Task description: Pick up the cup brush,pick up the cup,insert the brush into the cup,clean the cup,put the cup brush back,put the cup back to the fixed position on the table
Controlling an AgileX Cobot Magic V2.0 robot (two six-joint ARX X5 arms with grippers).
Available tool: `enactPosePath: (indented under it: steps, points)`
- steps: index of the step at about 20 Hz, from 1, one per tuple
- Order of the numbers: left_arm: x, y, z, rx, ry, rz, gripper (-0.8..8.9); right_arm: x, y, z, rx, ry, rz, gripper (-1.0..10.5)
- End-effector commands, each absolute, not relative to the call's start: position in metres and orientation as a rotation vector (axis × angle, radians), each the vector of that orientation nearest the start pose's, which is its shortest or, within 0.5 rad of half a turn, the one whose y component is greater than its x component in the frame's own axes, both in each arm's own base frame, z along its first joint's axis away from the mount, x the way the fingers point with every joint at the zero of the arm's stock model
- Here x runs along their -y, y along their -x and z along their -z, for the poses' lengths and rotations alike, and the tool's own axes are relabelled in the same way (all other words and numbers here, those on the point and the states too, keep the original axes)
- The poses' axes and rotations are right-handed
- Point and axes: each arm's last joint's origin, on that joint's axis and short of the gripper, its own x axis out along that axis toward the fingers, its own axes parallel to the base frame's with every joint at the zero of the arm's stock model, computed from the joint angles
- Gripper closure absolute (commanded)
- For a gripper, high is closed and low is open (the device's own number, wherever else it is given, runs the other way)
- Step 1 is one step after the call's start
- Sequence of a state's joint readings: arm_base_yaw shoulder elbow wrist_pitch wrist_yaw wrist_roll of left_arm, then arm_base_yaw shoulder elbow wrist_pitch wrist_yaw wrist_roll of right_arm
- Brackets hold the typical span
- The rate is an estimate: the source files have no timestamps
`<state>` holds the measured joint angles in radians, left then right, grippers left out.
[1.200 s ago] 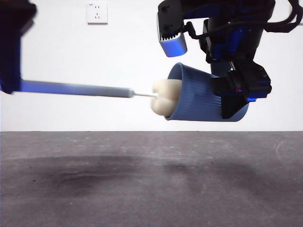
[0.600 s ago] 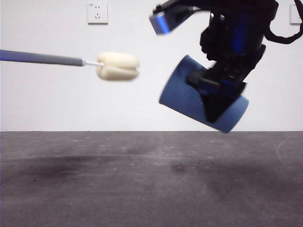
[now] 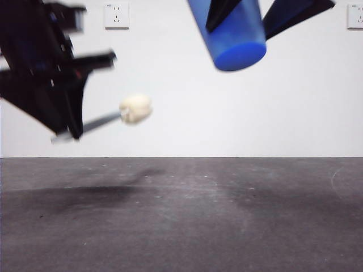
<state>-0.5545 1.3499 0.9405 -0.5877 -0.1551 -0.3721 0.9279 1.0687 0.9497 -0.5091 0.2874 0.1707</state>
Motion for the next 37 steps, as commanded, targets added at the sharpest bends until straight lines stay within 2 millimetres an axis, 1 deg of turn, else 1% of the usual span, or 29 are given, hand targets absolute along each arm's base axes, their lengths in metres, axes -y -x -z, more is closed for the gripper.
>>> enactPosePath:
  steps: [1, 4, 6, 8, 12, 19, 20, 21, 22, 23, 24, 25, 29, 31, 32, 34, 35, 36, 37]
  points:
    - [0.142, -0.237, -0.213, -1.057, 0.012, 0.134, 8.22, -0.165, -0.133, -0.318, -0.541, 0.166, -0.574, 9.6]
    - [0.149, -0.247, -0.187, -1.133, 0.011, 0.094, 8.22, -0.155, -0.126, -0.326, -0.518, 0.150, -0.578, 9.6]
    - [0.152, -0.251, -0.175, -1.159, 0.000, 0.083, 8.22, -0.151, -0.123, -0.328, -0.517, 0.150, -0.578, 9.6]
    - [0.153, -0.253, -0.168, -1.176, -0.004, 0.072, 8.22, -0.150, -0.122, -0.327, -0.526, 0.158, -0.577, 9.6]
    - [0.153, -0.254, -0.165, -1.173, 0.002, 0.035, 8.22, -0.149, -0.122, -0.327, -0.529, 0.159, -0.577, 9.6]
    - [0.154, -0.253, -0.164, -1.183, 0.000, 0.042, 8.22, -0.149, -0.122, -0.327, -0.530, 0.158, -0.578, 9.6]
    - [0.155, -0.253, -0.164, -1.182, 0.003, 0.042, 8.08, -0.149, -0.122, -0.327, -0.530, 0.158, -0.578, 9.6]
    - [0.155, -0.252, -0.164, -1.186, 0.010, 0.046, 7.53, -0.149, -0.122, -0.327, -0.530, 0.158, -0.578, 9.6]
    - [0.156, -0.252, -0.164, -1.192, 0.018, 0.060, 6.33, -0.149, -0.122, -0.327, -0.531, 0.157, -0.578, 9.6]
    - [0.157, -0.252, -0.164, -1.194, 0.018, 0.064, 5.50, -0.149, -0.122, -0.327, -0.531, 0.157, -0.578, 9.6]
    - [0.158, -0.251, -0.164, -1.196, 0.015, 0.067, 5.15, -0.150, -0.122, -0.327, -0.532, 0.155, -0.578, 9.6]
    - [0.158, -0.250, -0.164, -1.201, 0.014, 0.069, 4.93, -0.150, -0.122, -0.327, -0.532, 0.154, -0.579, 9.6]
    - [0.157, -0.248, -0.165, -1.230, -0.002, 0.090, 4.90, -0.150, -0.121, -0.327, -0.540, 0.142, -0.598, 9.6]
    - [0.155, -0.246, -0.174, -1.201, -0.011, 0.107, 4.89, -0.151, -0.122, -0.328, -0.529, 0.137, -0.598, 9.6]
    - [0.154, -0.244, -0.184, -1.166, 0.001, 0.123, 4.89, -0.153, -0.124, -0.328, -0.518, 0.134, -0.599, 9.6]
    - [0.150, -0.237, -0.210, -1.066, 0.032, 0.168, 4.90, -0.161, -0.130, -0.325, -0.489, 0.119, -0.605, 9.6]
    - [0.146, -0.232, -0.225, -1.011, 0.034, 0.197, 4.90, -0.167, -0.134, -0.319, -0.467, 0.106, -0.609, 9.6]
    - [0.140, -0.223, -0.242, -0.961, 0.038, 0.223, 4.90, -0.174, -0.140, -0.308, -0.443, 0.091, -0.602, 9.6]
    - [0.134, -0.213, -0.257, -0.922, 0.041, 0.241, 4.90, -0.178, -0.147, -0.296, -0.420, 0.087, -0.559, 9.6]
